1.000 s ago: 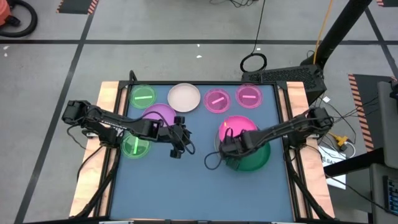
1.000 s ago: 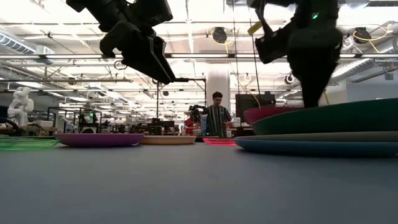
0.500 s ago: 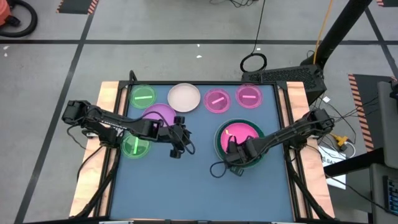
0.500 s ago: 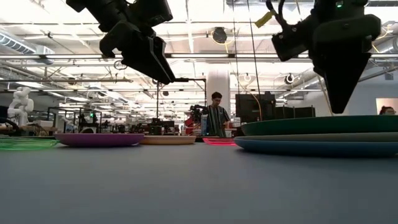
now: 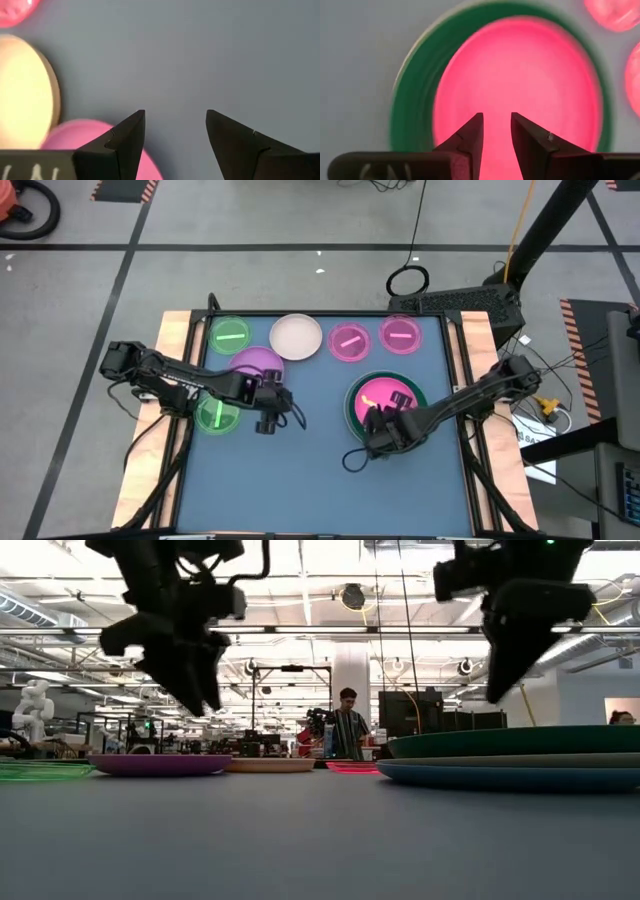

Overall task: Stack plastic plates
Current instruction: Stack the purple plate on top of the pink plate

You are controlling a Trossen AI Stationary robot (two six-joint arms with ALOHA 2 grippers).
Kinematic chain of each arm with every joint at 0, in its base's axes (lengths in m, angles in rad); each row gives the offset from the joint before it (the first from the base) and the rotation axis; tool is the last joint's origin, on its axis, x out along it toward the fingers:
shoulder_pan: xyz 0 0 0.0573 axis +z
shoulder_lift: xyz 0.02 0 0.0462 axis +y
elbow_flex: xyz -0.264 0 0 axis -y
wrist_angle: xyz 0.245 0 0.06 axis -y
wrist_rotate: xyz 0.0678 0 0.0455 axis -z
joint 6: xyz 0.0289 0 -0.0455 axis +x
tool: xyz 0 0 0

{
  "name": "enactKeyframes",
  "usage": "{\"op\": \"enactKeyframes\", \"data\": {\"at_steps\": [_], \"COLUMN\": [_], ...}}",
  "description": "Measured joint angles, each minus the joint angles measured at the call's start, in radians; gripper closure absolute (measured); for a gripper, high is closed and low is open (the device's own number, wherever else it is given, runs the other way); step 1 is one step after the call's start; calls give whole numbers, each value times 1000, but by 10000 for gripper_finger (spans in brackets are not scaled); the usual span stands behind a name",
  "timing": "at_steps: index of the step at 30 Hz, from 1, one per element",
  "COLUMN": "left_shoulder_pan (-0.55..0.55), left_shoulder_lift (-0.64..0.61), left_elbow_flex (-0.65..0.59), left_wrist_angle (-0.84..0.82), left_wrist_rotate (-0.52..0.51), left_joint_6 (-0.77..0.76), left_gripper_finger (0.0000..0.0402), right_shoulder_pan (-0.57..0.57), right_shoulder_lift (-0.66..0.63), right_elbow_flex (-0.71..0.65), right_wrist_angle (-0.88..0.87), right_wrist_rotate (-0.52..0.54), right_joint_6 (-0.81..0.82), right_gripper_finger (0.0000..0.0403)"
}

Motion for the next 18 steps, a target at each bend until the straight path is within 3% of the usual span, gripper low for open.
{"op": "enactKeyframes", "data": {"at_steps": [7,11,18], "left_shoulder_pan": [22,64,138], "left_shoulder_lift": [0,1,1], "left_elbow_flex": [-114,-164,-232], "left_wrist_angle": [8,28,139], "left_wrist_rotate": [-16,-83,-88], "left_joint_6": [-52,-99,-99], "left_gripper_finger": [186,186,187], "right_shoulder_pan": [-2,-2,-2], "right_shoulder_lift": [-82,-128,-154], "right_elbow_flex": [0,0,0], "right_wrist_angle": [54,104,185], "right_wrist_rotate": [184,238,284], "right_joint_6": [-87,-140,-224], "right_gripper_finger": [312,312,312]}}
